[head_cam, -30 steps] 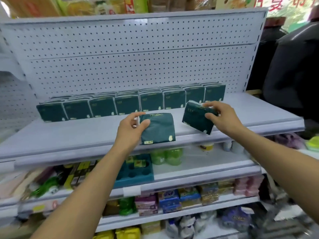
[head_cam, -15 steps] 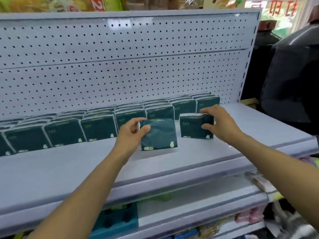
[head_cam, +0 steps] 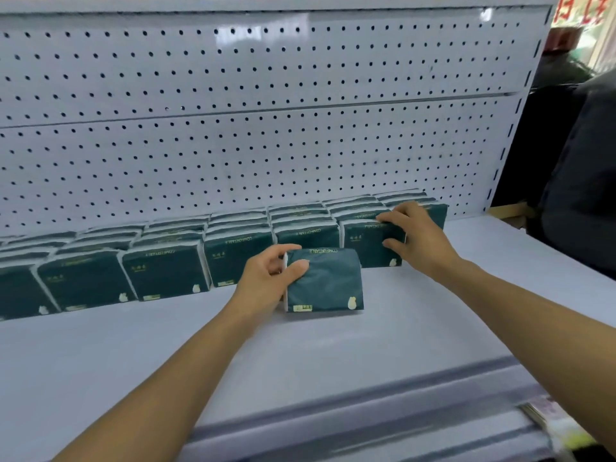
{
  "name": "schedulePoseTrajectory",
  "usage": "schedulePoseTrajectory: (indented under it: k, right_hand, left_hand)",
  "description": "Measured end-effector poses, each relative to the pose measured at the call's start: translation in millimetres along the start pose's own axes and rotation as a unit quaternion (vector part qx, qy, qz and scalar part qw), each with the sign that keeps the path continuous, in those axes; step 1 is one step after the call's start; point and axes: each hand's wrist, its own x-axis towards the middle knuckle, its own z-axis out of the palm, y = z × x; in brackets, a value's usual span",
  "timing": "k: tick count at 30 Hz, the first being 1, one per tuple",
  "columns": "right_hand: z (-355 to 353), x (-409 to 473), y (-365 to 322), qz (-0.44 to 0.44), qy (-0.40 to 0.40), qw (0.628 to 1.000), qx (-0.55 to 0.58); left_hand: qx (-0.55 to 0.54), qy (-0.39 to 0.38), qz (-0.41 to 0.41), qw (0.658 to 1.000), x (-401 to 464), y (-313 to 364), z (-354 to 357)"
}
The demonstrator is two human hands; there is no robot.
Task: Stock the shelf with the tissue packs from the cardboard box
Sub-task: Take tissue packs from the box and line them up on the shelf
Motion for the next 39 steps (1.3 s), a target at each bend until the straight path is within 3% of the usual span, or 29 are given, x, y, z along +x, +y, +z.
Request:
schedulePoseTrajectory:
  k: [9, 12, 14, 17, 21, 23, 26, 32, 35, 39]
  right_hand:
    - [7, 16, 11, -0.081, 0.030, 0.989, -0.117]
    - [-4, 4, -5, -0.111, 0.110, 0.987, -0.027]
    - [-17, -11, -23, -0.138, 0.052, 0.987, 0.066]
    - [-25, -31, -34, -0.191, -0.084, 0.978, 0.017]
    - [-33, -45, 3, -0.160, -0.075, 0.984, -0.022]
    - [-41, -50, 29, -0.150, -0.048, 0.987, -0.030]
    - [-51, -49, 68, -0.099, -0.017, 0.994, -0.043]
    - [-45, -25, 101, -0.034, 0.004, 0.999, -0.041]
    - [-35, -10, 99, -0.036, 0.010, 0.998, -0.050]
    - [-27, 1, 98, -0.033, 0.012, 0.998, -0.058]
  left_hand:
    - [-0.016, 0.023, -0.009, 1.000, -1, -1, 13]
    - [-0.017, 0.025, 0.003, 1.000, -3, 1, 24]
    - [-0.011, 0.024, 0.022, 0.999, -1, 3, 37]
    - [0.023, 0.017, 0.070, 0.997, 0, 4, 65]
    - [0.134, 0.024, 0.132, 0.982, 2, 4, 100]
    - [0.244, 0.060, 0.200, 0.947, 9, 5, 107]
    - [0.413, 0.093, 0.278, 0.862, 34, 9, 104]
    - [0.593, 0.024, 0.282, 0.754, 80, 11, 114]
    - [0.670, 0.031, 0.287, 0.684, 91, 7, 119]
    - [0.675, 0.054, 0.287, 0.678, 98, -1, 119]
